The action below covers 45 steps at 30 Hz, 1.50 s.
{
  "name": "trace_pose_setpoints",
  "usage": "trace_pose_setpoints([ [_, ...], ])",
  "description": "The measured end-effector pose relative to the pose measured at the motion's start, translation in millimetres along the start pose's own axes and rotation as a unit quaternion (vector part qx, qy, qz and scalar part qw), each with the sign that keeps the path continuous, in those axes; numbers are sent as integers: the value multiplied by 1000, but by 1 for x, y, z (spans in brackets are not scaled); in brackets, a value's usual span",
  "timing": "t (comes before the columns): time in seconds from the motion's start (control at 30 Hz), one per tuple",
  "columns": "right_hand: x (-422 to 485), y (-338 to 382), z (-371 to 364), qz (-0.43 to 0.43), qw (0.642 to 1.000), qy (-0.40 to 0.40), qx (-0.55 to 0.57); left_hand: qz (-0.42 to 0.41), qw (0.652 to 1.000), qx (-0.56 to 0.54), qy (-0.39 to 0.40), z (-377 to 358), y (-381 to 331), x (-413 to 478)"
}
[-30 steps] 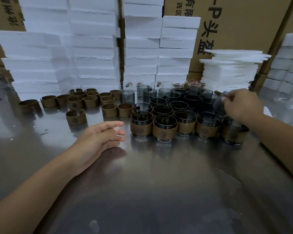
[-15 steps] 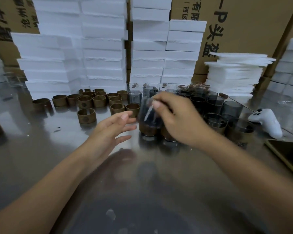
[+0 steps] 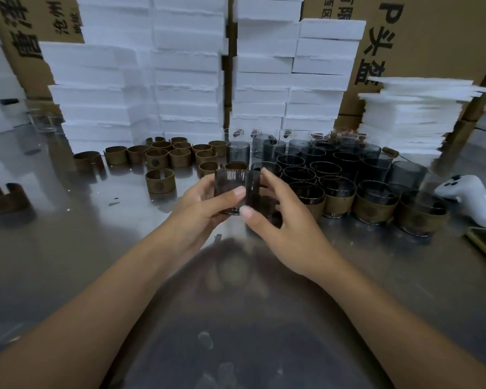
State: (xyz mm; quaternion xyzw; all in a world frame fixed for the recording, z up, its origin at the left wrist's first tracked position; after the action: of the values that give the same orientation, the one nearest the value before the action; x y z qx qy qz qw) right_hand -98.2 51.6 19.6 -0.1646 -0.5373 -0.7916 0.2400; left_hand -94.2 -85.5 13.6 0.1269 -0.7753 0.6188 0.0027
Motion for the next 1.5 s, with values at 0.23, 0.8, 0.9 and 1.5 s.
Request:
trace_pose_setpoints([
  [0.23, -2, 3, -15, 10, 1000, 21, 10, -10, 1000, 4, -16, 3, 4, 0],
  [0.8, 0, -9, -12, -49, 997, -49, 24, -103, 982, 155, -45, -4, -3, -5],
  [0.9, 2, -11, -9, -64, 995, -73, 30, -179, 958, 212, -69, -6, -17, -13],
  [1.5, 4, -11, -7, -68, 991, -91, 75, -336, 883, 322, -54, -19, -36, -29],
])
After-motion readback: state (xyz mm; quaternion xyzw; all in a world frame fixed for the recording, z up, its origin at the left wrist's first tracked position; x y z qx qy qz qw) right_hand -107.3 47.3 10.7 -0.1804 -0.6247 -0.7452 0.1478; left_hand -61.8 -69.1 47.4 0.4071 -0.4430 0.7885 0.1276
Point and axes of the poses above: each hand's wrist, its own x-axis towards the middle knuckle, its own z-axis out of the back of the hand, y = z × x, the point moved 6 cm from there along x, towards the middle knuckle, and after that the axes turned 13 degrees about -y, right-handed, at the moved point
